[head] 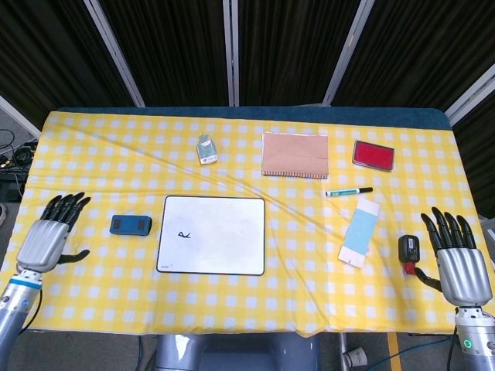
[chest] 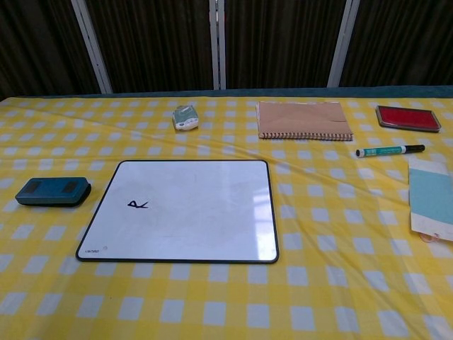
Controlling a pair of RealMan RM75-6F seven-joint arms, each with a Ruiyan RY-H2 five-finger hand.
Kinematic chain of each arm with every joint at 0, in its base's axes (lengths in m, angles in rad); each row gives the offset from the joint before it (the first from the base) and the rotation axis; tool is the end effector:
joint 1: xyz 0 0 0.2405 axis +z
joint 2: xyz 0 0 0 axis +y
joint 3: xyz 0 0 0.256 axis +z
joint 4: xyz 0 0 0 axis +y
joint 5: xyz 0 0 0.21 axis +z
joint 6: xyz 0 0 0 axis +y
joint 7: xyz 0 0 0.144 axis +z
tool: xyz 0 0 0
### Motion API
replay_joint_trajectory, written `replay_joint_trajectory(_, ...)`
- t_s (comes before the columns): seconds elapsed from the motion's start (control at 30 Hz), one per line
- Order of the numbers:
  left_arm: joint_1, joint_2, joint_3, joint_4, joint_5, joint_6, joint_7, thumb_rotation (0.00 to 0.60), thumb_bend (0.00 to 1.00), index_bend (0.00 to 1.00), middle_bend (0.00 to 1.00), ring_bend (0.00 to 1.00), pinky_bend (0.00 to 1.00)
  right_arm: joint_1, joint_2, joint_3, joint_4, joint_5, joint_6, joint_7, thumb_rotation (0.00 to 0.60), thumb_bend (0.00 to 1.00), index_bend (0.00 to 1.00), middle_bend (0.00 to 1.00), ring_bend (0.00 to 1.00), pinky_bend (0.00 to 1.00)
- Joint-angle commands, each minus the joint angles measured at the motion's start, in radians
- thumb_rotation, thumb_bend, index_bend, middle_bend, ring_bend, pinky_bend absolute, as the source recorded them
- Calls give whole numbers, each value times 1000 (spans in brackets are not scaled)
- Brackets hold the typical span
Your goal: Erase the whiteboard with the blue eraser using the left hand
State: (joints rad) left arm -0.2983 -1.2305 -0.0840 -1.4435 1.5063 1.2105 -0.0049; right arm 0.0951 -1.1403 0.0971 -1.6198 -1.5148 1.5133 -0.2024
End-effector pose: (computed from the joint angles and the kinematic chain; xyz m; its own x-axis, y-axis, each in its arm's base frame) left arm -0.3008 0.2553 0.1086 0.4679 0.1408 0.8725 0.8776 -0.1901 -0.4400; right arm -0.2981 -0.1932 0.1613 0.5431 0.0804 0.8358 -0.8374 -0.0217 0.5462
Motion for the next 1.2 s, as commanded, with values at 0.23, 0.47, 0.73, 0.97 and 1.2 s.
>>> replay_joint_trajectory(0.23,-187,-169,-20,194,-87,-262,72,600,0,123,66,137,199,18,-15,6,24,59,-57,-29,600,0,0,0,0,0)
replay_joint_trajectory(0.47,-219,-228,-26,271,-106,-285,45,600,49,210,175,269,333,17,-18,6,40,80,-68,-26,600,0,0,0,0,0)
replay_joint_trajectory(0.73,-243,-272,-20,338,-116,-306,-9,600,78,268,217,316,399,6,-14,4,46,96,-60,-21,600,0,0,0,0,0)
replay_joint_trajectory(0.97,-274,-309,-8,405,-124,-362,-52,600,79,284,226,324,396,5,-14,3,44,97,-56,-27,600,0,0,0,0,0)
replay_joint_trajectory(1.2,-295,-314,1,424,-113,-372,-79,600,94,454,365,451,500,10,-21,6,51,111,-67,-43,600,0,0,0,0,0)
